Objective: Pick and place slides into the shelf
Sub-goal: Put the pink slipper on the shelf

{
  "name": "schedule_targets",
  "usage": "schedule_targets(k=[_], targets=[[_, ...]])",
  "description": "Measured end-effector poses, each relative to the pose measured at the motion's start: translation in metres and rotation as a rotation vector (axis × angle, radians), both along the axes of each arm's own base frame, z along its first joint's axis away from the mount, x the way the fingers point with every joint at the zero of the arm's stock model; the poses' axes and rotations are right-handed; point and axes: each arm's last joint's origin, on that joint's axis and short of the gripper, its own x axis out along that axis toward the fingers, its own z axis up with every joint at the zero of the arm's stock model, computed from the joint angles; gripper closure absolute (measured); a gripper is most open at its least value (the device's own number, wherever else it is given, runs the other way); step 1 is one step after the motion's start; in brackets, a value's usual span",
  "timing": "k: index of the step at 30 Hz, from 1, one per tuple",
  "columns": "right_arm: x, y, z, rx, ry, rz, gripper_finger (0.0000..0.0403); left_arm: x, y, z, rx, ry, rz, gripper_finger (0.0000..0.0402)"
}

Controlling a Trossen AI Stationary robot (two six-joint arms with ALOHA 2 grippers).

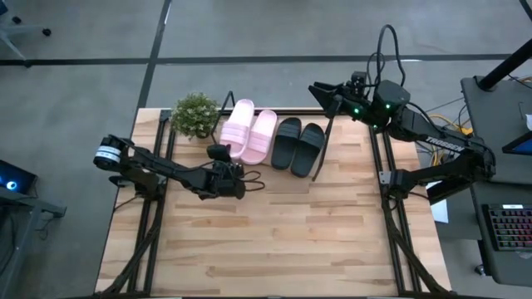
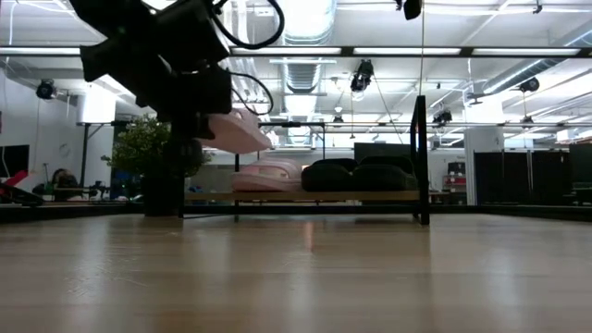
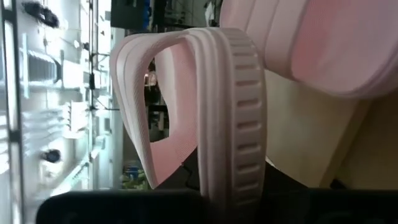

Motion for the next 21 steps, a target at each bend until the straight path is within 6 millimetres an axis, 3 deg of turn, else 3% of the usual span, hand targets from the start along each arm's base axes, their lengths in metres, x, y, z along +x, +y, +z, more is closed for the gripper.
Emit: schedule_targets(k=[14,21], targets=[[0.0,0.0,0.0,-0.005,0.003,0.0,0.017,-0.004,0.015,-0.002,0.011,0.096,0.043,0.0383],[0.0,0.0,0.0,-0.01,0.006,-0.001,0.017,-0.001,0.02,-0.014,-0.024,0.139,0.044,0.0383]])
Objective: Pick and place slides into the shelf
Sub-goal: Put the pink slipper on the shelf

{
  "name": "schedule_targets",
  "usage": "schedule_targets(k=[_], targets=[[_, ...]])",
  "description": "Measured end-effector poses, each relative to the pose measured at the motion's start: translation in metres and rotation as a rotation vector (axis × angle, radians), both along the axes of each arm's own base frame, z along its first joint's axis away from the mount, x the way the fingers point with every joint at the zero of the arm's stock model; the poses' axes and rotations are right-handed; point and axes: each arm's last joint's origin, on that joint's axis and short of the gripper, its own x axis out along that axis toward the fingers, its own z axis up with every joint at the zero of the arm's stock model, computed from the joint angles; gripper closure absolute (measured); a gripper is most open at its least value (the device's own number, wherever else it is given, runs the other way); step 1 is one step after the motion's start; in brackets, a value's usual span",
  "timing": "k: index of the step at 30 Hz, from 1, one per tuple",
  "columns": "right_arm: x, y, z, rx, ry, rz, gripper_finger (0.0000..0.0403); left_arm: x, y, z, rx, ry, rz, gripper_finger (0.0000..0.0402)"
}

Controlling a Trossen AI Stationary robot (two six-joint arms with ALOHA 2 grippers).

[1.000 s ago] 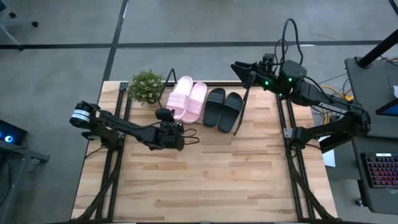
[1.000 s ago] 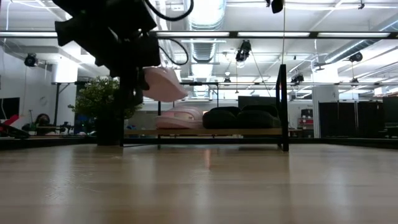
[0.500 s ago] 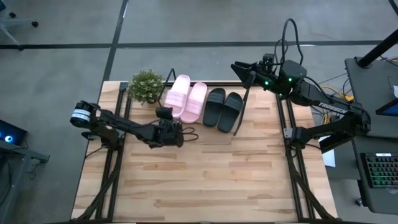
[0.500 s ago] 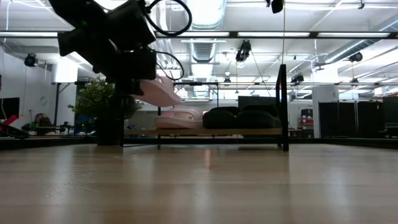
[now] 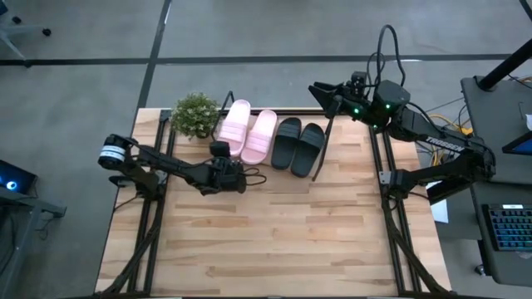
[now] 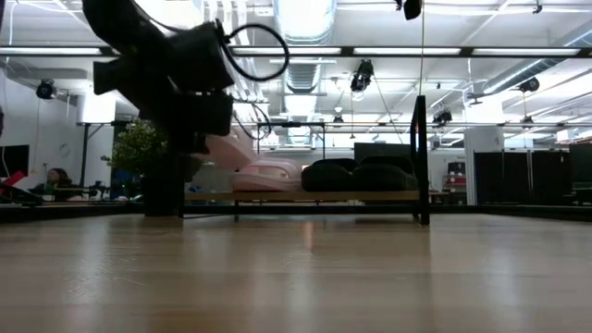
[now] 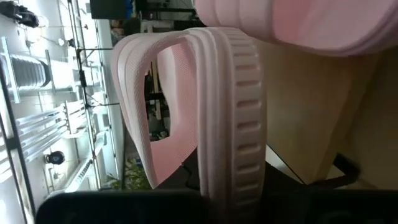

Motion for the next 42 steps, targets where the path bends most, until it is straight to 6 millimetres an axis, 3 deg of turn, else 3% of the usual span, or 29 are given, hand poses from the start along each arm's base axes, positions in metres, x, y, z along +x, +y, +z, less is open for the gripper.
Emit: schedule_targets(k=[13,20,29,42], targets=[[0.0,0.0,0.0,-0.003,0.002,0.0,0.017,0.008,0.004,-0.04,-0.028,0.075,0.006,0.0384],[0.0,0.0,-0.002,-0.002,0.008,0.001,0.017,0.016,0.004,-0.037,-0.014,0.117,-0.042,0.0384],[0.001,0.0,-0.006,0.002,0.019,0.0,0.017,0.008,0.008,-0.021,-0.017,0.137,-0.065,0.0384],[0.003,-0.001,-0.013,0.014,0.032,0.001,0.017,0.015,0.024,-0.028,-0.044,0.114,-0.063,0.0384]])
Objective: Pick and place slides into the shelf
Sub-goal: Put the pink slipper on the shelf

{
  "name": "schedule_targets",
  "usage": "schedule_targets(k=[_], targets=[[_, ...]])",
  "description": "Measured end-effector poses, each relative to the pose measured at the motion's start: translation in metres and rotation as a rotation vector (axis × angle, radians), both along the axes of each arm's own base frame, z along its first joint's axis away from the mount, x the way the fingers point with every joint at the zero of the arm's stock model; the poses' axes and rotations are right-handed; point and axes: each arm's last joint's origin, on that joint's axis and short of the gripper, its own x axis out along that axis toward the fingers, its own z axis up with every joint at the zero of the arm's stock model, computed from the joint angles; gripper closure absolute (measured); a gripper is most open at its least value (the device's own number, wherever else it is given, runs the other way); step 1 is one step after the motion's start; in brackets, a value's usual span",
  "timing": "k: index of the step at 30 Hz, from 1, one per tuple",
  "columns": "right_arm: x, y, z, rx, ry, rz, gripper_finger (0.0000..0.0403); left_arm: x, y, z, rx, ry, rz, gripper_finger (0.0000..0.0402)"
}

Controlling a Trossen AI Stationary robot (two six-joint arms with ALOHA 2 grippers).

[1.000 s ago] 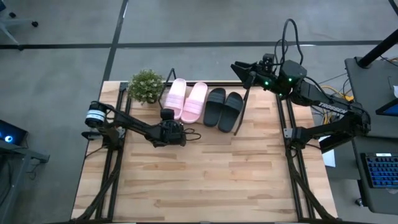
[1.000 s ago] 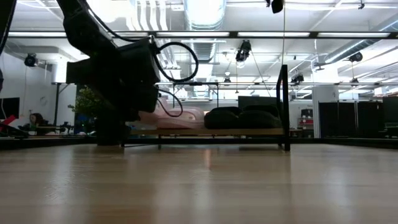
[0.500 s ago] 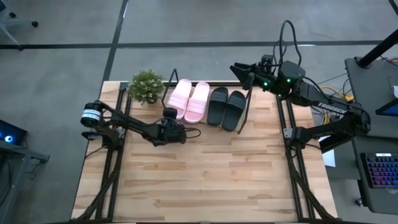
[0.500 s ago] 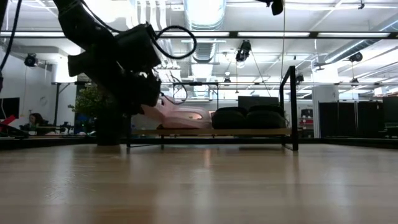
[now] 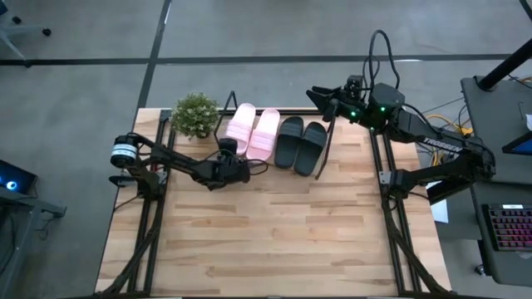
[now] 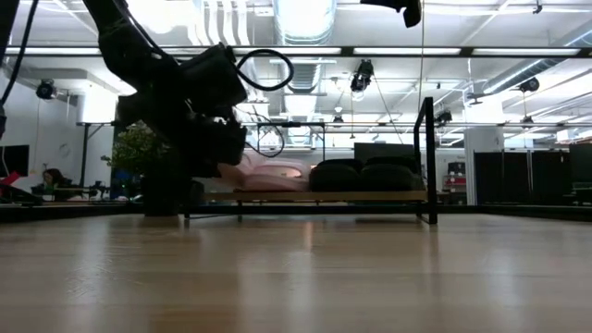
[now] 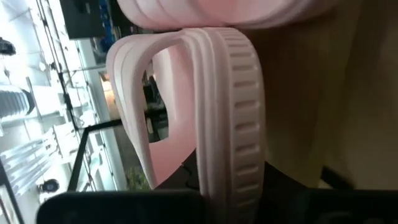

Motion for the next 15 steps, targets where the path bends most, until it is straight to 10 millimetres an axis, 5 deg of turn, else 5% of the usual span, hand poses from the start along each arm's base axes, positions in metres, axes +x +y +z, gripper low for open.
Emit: schedule_targets(k=[11,15], targets=[[0.0,0.0,0.0008,-0.002,-0.009,0.0,0.017,0.0025,0.0025,-0.0086,-0.076,-0.015,-0.041,0.0383],[0.0001,0.0,0.0012,-0.004,-0.014,0.0,0.017,0.003,0.0041,-0.0086,-0.101,-0.061,-0.029,0.0354]])
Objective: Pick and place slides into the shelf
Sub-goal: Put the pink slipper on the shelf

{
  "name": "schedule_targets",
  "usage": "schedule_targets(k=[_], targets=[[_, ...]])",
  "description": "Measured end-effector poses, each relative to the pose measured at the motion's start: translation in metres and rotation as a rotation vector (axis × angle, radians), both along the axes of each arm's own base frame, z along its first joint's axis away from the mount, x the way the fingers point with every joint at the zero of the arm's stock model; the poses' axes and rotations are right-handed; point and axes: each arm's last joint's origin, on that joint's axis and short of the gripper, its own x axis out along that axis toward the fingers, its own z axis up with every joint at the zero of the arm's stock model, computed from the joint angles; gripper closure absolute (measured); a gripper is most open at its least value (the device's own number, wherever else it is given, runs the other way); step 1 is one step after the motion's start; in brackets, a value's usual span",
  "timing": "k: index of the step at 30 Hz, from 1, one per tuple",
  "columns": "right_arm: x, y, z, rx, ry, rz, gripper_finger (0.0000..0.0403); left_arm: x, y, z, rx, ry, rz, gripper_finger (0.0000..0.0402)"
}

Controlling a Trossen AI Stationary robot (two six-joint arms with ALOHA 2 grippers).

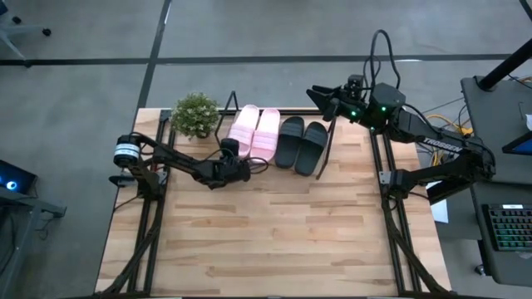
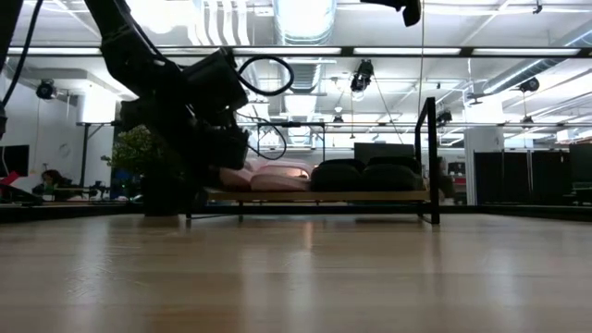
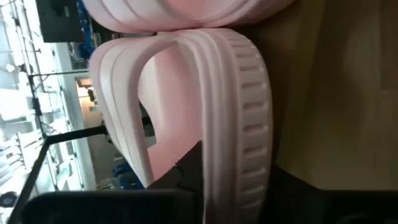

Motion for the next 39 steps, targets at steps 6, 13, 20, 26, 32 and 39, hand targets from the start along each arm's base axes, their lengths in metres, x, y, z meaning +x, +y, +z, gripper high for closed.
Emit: schedule_targets(k=[6,13,20,26,32,39], targets=[[0.0,0.0,0.0,-0.002,-0.006,0.0,0.017,0.001,0.001,0.0,-0.044,0.002,-0.031,0.0303],[0.0,0.0,0.0,-0.001,-0.006,0.0,0.017,0.005,0.0,0.012,-0.08,-0.053,-0.058,0.0232],[0.0,0.0,0.0,-0.002,-0.006,0.0,0.017,0.001,-0.002,0.03,-0.139,-0.116,-0.112,0.0173],[0.0,0.0,0.0,-0.003,-0.007,0.0,0.017,-0.005,-0.003,0.049,-0.175,-0.177,-0.155,0.0167],[0.0,0.0,0.0,-0.004,-0.007,0.0,0.017,-0.008,-0.005,0.054,-0.223,-0.184,-0.196,0.0166],[0.0,0.0,0.0,-0.005,-0.006,0.0,0.017,-0.012,-0.006,0.046,-0.273,-0.13,-0.22,0.0166]])
